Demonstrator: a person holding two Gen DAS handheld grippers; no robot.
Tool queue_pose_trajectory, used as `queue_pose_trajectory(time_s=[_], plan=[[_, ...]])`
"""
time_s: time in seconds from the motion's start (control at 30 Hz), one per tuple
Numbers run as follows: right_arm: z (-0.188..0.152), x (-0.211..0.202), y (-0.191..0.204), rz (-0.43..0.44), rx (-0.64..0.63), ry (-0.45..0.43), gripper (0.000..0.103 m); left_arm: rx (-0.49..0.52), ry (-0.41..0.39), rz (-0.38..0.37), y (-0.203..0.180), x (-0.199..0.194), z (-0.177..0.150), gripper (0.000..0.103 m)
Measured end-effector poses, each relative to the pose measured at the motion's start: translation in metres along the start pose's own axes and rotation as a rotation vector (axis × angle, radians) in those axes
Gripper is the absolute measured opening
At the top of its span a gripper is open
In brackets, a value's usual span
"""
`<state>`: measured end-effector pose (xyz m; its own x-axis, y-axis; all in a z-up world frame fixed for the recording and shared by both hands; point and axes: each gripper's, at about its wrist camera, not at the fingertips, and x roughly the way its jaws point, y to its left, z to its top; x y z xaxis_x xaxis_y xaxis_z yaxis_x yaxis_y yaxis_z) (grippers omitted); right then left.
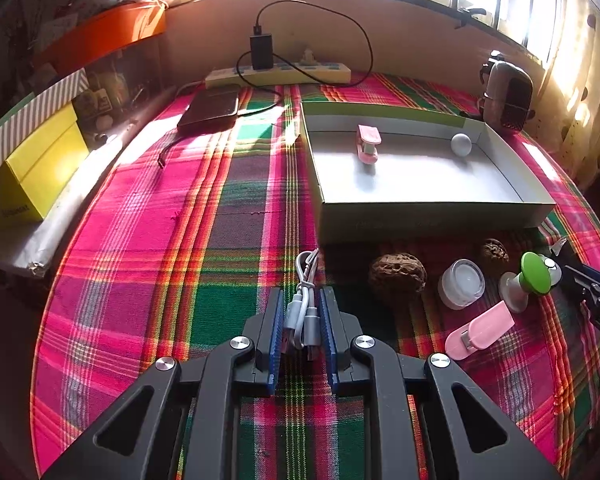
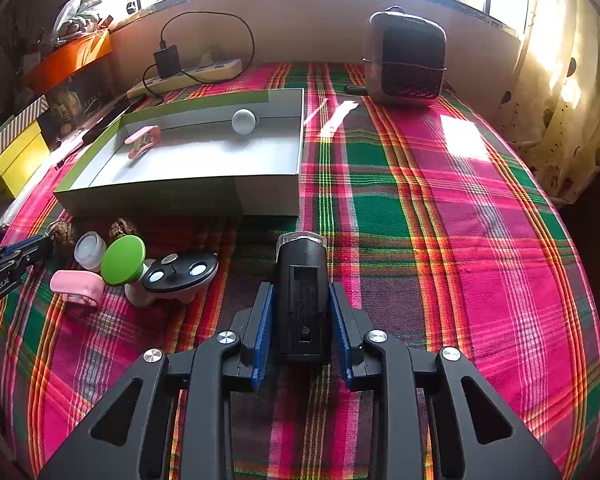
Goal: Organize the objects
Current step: 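Lift and carry the white cable and black device over the box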
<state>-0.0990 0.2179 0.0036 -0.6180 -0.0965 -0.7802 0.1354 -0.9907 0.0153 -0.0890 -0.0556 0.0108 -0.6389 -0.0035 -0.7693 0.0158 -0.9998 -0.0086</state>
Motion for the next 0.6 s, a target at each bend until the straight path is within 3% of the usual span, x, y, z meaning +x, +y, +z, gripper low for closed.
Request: queue_pose_trajectory(time_s=[0.6], plan=[[0.004,-0.019,-0.001,0.020,0.006,-0.048,0.029,-0.008,-0.066,-0.007,-0.001,-0.030,0.009,0.016]])
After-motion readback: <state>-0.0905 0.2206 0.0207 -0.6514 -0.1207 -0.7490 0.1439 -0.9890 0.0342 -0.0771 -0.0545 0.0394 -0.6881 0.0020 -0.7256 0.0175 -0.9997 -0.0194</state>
